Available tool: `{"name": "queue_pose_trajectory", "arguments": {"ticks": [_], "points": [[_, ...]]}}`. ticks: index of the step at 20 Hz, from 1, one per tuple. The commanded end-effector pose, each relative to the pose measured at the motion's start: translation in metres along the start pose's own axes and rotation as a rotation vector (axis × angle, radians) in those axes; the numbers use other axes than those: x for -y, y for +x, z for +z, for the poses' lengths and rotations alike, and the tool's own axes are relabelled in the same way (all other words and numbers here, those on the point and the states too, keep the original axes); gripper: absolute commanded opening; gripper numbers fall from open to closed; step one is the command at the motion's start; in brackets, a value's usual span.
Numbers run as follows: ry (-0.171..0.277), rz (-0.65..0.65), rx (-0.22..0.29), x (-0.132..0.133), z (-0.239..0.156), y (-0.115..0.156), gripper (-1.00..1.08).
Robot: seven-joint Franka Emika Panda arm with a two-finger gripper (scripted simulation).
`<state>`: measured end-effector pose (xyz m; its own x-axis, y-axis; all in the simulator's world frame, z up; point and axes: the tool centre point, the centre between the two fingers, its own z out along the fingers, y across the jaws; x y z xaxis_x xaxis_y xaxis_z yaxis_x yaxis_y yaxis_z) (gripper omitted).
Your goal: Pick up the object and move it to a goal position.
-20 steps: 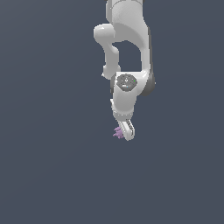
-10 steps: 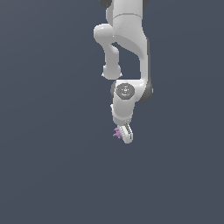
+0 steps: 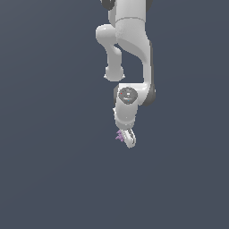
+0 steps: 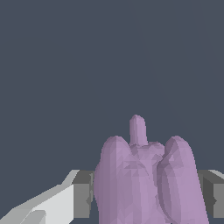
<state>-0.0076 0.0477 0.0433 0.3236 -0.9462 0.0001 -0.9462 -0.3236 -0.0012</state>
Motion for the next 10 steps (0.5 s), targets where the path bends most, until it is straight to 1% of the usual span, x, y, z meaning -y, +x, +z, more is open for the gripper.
{"name": "queue_pose_trajectory", "arguments": {"ticks": [1,10], "points": [[-0.001,0.000,0.000,-0.0004,0.0009,0.0000,-1.00],[0.000,0.000,0.000,0.0011,-0.0080,0.0011,-1.00]]}}
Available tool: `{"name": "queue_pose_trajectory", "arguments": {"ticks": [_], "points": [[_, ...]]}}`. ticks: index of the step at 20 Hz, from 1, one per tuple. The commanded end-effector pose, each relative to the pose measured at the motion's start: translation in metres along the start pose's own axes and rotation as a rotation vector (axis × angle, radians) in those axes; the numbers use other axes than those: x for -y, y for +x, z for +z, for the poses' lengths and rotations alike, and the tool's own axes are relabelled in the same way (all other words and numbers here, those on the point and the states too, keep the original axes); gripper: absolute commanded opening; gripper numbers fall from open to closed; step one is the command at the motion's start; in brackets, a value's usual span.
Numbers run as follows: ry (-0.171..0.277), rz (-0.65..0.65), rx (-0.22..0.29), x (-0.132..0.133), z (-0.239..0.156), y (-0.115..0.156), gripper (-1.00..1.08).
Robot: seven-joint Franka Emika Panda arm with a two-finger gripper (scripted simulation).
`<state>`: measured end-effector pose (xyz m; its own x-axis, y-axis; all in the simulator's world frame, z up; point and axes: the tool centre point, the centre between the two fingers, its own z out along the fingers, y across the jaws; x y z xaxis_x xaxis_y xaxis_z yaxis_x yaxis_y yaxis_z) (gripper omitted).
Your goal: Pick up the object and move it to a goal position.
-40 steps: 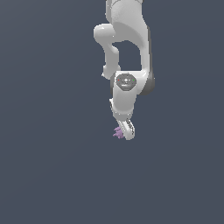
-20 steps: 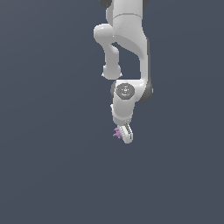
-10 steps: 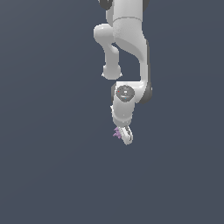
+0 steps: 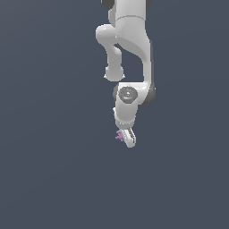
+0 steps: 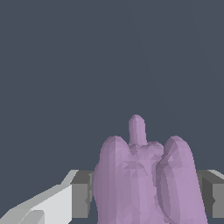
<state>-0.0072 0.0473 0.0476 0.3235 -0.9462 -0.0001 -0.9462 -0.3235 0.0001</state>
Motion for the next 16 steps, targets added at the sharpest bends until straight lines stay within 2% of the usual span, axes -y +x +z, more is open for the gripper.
{"name": "queue_pose_trajectory", "arguments": {"ticks": [1,8,16], "points": [[0.001,0.000,0.000,0.001,-0.007,0.001,-1.00],[0.001,0.001,0.000,0.008,-0.049,0.007,-1.00],[0.000,0.002,-0.001,0.020,-0.127,0.018,-1.00]]}}
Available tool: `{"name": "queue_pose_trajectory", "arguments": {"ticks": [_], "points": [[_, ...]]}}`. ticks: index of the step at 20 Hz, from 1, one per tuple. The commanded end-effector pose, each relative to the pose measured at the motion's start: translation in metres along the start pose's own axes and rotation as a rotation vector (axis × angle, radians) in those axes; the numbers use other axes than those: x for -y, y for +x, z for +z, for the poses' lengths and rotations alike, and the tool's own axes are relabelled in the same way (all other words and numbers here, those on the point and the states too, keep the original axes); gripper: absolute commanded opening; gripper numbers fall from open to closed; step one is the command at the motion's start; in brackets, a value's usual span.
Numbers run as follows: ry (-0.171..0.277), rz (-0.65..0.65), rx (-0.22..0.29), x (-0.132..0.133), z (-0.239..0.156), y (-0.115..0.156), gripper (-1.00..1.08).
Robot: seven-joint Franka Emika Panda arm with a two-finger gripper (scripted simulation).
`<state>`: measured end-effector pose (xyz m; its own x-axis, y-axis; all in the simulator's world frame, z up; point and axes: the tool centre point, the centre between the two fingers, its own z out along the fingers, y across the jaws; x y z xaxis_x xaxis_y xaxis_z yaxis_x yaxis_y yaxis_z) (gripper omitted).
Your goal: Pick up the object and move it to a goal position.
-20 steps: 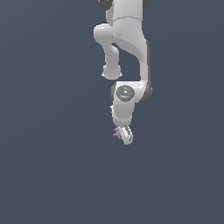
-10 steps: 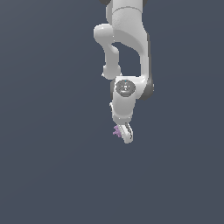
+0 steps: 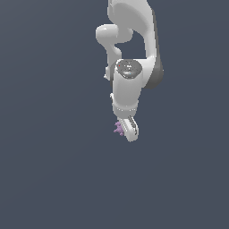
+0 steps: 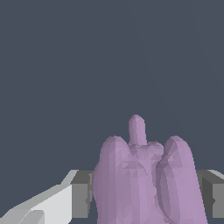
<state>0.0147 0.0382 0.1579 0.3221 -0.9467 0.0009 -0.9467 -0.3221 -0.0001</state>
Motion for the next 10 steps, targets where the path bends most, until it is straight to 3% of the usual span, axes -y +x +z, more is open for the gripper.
{"name": "queue_pose_trajectory", "arguments": {"ticks": [1,10], "points": [[0.000,0.001,-0.001,0.004,-0.028,0.004,-1.00],[0.000,0.001,-0.001,0.021,-0.122,0.017,-1.00]]}}
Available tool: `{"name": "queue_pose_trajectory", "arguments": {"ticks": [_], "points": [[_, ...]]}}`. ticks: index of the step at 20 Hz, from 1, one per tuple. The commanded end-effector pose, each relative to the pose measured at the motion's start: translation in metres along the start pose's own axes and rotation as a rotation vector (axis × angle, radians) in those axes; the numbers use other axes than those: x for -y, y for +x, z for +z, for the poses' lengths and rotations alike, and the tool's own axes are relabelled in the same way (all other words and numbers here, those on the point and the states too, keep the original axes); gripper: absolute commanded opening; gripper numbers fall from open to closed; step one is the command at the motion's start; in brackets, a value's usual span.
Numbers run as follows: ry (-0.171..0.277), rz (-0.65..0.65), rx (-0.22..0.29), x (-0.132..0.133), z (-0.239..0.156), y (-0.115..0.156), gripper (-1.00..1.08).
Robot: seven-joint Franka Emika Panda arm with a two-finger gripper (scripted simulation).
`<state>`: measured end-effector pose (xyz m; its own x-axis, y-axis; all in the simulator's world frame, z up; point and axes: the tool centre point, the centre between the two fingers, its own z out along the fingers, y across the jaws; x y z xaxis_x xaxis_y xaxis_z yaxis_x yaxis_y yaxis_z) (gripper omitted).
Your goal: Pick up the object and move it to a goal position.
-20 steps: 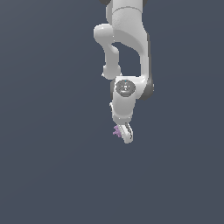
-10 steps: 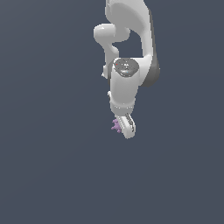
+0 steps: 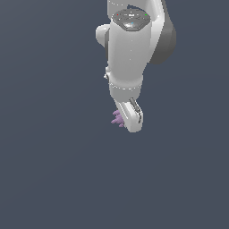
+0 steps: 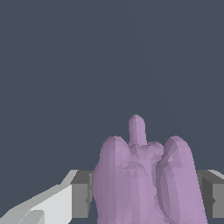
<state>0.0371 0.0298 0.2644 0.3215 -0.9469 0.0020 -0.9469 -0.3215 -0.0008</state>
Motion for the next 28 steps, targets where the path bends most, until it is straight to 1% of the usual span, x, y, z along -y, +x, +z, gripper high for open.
{"name": "queue_pose_trajectory", "arguments": {"ticks": [1,8,13,20,28], "points": [[-0.001,0.000,0.000,0.004,-0.026,0.003,-1.00],[-0.001,-0.001,0.000,0.017,-0.086,0.012,-1.00],[-0.001,-0.002,0.001,0.024,-0.116,0.016,-1.00],[-0.001,-0.003,0.002,0.030,-0.139,0.020,-1.00],[-0.001,-0.003,0.002,0.032,-0.147,0.021,-1.00]]}}
